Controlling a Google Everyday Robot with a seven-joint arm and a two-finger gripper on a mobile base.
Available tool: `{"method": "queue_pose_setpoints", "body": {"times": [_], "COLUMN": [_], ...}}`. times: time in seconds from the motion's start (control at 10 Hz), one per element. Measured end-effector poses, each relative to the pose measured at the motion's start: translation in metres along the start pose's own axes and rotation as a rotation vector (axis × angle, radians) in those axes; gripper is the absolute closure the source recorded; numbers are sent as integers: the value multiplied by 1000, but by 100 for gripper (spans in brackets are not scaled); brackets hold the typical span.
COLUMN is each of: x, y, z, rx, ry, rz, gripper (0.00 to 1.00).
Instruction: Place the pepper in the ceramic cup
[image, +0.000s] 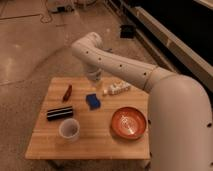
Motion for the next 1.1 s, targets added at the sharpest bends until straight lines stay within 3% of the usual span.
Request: {"method": "queue_pose_setpoints", "body": {"times": [0.5, 0.7, 1.0, 1.1], "x": [12, 3, -4, -8], "y": [4, -9, 5, -3], "z": [4, 9, 6, 6], "rx": [1, 3, -18, -12], "ry": [-16, -19, -7, -12], "rz": [5, 7, -7, -5], "gripper": [59, 59, 59, 59]}}
